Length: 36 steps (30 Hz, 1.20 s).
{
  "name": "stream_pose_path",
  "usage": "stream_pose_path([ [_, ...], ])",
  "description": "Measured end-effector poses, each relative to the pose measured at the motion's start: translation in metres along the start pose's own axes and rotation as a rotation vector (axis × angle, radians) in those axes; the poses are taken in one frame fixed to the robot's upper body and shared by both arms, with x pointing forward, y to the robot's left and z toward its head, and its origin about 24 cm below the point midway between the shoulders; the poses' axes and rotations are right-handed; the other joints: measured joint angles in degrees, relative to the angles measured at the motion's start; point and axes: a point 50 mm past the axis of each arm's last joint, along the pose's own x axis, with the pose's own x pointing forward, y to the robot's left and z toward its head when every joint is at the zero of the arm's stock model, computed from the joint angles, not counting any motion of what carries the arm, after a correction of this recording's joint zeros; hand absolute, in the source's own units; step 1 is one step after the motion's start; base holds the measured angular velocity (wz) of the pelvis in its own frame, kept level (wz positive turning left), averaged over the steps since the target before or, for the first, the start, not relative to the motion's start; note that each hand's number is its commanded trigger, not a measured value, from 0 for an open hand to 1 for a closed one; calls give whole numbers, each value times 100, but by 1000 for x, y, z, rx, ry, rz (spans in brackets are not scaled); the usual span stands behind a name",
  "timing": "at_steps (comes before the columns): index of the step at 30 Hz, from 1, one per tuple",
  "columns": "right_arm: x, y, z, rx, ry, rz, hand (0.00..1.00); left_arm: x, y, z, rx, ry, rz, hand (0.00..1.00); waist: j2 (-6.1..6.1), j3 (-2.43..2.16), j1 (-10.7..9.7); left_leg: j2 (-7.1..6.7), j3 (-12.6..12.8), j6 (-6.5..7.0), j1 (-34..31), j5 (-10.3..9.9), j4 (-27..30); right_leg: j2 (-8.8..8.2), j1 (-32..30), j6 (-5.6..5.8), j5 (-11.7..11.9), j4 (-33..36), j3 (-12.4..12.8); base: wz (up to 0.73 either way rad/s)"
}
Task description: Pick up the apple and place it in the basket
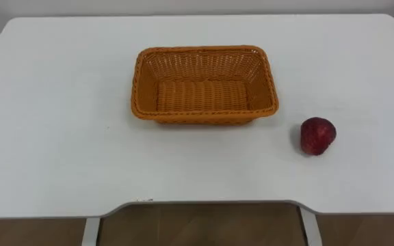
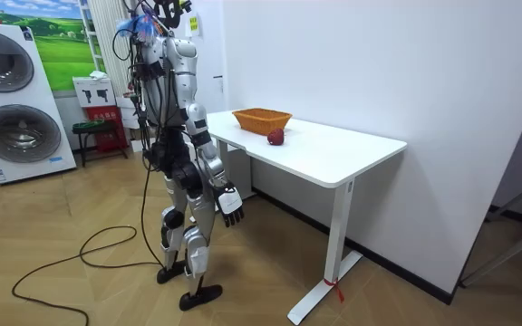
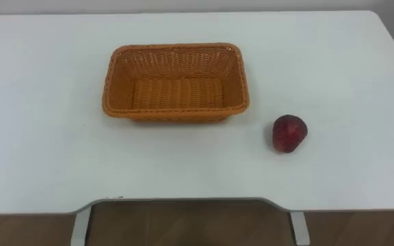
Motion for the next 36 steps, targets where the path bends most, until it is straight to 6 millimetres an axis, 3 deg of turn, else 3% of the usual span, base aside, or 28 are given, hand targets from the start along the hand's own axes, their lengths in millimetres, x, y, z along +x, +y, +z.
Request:
stream_pose_path([
  [14,-2,-1,-14,145,20,-80,0,0,-1,-1,-33,8,75,0,15,9,-4,-2,0,-1,123,-1,-7,7,153,3,2,-82,34,0],
  [21,-5,-19,-16,510,7,-272,0,-3,6,-14,-95,45,152,0,41,15,-29,-6,46,0,260,-1,-63,13,228,16,-7,-71,106,-3],
  [26,-9,-39,-15,866,-3,-454,0,-8,16,-26,-138,72,215,0,24,6,-213,-9,45,0,288,-1,-64,13,260,21,-12,-67,116,0],
  [31,-18,-65,5,1176,-99,-618,0,-13,26,-37,-155,102,268,0,17,0,-383,-12,141,0,311,-1,-60,3,251,29,-49,31,182,-5],
  [36,-30,-82,27,1259,-164,-783,0,-13,32,-33,-142,91,295,0,11,-4,-469,-16,158,0,299,-1,-63,4,166,22,-103,159,250,-1],
])
